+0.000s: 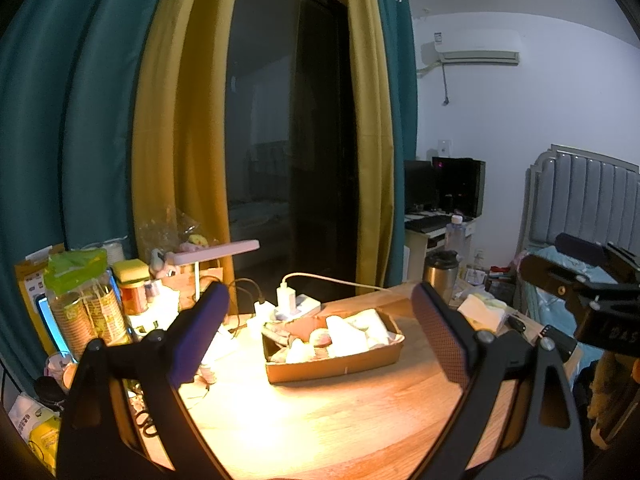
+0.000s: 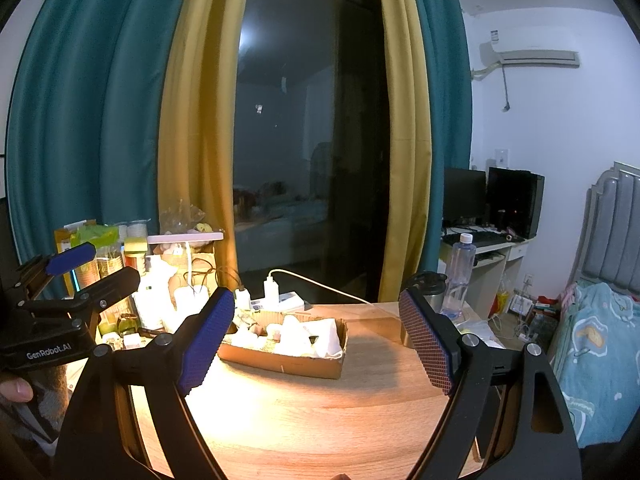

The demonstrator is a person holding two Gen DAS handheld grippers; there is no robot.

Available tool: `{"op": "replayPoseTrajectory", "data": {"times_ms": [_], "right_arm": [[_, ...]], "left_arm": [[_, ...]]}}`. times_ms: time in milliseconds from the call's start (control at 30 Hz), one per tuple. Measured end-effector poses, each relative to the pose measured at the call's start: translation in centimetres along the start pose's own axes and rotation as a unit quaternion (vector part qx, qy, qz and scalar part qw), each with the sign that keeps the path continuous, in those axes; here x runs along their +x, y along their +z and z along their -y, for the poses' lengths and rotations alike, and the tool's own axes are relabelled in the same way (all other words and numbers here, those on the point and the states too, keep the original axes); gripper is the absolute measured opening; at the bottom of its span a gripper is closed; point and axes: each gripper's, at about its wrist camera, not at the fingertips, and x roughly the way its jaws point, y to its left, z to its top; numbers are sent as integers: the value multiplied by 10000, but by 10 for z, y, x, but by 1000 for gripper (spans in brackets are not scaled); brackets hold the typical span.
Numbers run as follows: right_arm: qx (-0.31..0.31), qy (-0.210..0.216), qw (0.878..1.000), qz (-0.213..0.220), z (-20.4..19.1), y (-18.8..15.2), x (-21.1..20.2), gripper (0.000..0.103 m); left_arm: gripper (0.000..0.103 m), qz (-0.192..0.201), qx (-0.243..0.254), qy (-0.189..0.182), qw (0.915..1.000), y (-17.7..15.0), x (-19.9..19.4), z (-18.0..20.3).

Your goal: Organize soft objects

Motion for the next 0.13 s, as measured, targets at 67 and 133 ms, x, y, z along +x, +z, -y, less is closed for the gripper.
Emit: {"op": "replayPoseTrajectory", "data": {"times_ms": [67, 133], "right_arm": [[-3, 16, 10000, -54, -1, -4, 4, 87], [-17, 38, 9999, -114, -3, -6, 10, 87]], "left_arm": [[94, -11, 27, -31, 10000, -3, 2, 4], [94, -58, 28, -61, 10000, -4, 5, 6]]}}
